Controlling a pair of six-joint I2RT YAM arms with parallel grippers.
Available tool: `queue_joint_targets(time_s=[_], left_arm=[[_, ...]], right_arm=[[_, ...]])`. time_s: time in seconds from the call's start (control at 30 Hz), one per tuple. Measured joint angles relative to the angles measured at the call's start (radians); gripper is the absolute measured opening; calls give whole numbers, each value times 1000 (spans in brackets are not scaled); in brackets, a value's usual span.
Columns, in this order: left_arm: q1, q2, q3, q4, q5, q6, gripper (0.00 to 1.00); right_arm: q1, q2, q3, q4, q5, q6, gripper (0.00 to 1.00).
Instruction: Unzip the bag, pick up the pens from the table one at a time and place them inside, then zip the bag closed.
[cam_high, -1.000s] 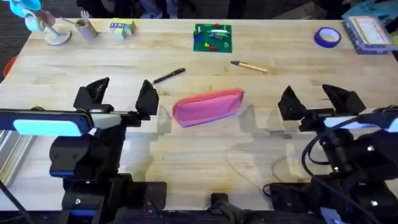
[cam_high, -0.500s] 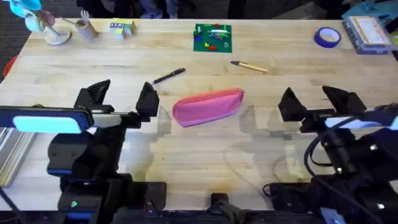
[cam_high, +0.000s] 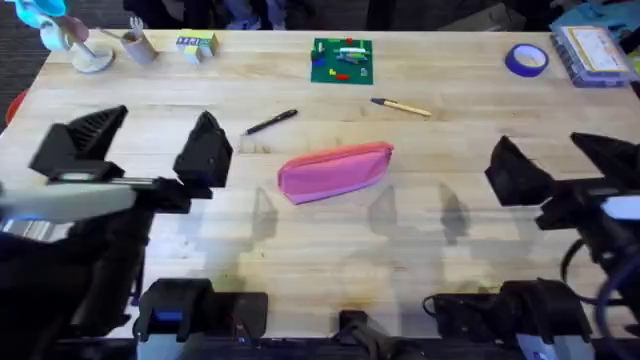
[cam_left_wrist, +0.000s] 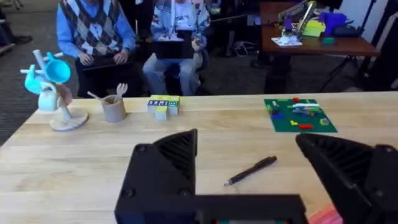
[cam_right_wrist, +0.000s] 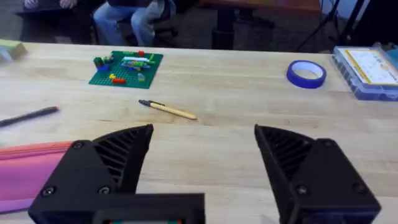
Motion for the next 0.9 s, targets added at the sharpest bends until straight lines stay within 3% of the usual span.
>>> queue_joint_targets(time_s=[0.33,0.6,0.9], left_arm=[[0,265,221,-74,54,0,993],[0,502,406,-214,92,0,992],[0,678,533,-320,102,0,993]], right_arm=[[0,268,256,-172,0,0,997],[0,505,469,-298,-23,0,997],[0,611,535,-317,-62,0,997]])
